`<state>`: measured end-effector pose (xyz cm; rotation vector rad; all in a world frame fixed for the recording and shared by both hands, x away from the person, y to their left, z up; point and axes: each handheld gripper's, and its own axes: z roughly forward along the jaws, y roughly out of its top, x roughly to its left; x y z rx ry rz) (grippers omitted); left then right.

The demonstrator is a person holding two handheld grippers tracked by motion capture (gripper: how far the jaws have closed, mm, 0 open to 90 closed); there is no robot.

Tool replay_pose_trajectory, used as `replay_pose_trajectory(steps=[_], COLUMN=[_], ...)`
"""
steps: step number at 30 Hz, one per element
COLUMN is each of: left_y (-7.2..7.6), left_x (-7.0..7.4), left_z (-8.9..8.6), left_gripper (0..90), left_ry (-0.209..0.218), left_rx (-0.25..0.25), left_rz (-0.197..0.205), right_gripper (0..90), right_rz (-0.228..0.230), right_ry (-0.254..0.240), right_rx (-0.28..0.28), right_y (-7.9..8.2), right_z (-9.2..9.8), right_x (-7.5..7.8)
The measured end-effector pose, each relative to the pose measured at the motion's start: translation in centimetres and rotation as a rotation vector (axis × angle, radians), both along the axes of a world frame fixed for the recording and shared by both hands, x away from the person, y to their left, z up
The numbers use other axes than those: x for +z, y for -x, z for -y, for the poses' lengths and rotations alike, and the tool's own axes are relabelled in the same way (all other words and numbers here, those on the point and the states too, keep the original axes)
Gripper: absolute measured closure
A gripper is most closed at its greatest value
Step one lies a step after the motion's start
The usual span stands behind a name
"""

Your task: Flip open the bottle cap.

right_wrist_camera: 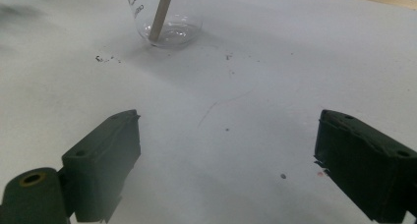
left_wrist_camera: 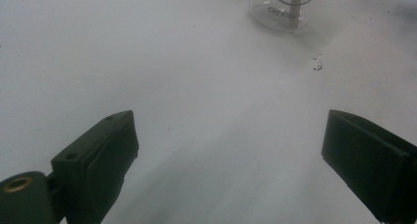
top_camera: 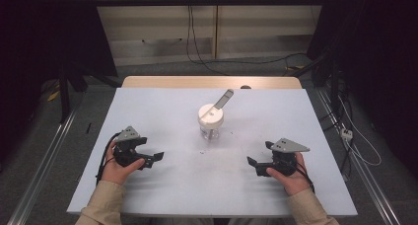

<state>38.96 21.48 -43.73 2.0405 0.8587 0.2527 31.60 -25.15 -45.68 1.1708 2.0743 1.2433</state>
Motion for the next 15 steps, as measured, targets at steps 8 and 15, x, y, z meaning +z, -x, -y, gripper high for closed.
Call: replay_pose_trajectory(steps=[8,15], left_y=[0.14,0.15], left_x=[-0.04,-0.04], left_z=[-0.56,-0.63], left_gripper=[6.6,6.6], left_ry=[-0.001,-0.001], left_rx=[0.014,0.017], left_rz=[-0.003,-0.003], right_gripper=[9.9,9.9], right_rz=[-0.002,0.001], right_ry=[-0.001,-0.002], right_rx=[-0.004,-0.011], right_y=[0.46,0.75], right_z=[0.52,0.95], right_x=[0.05,0.06])
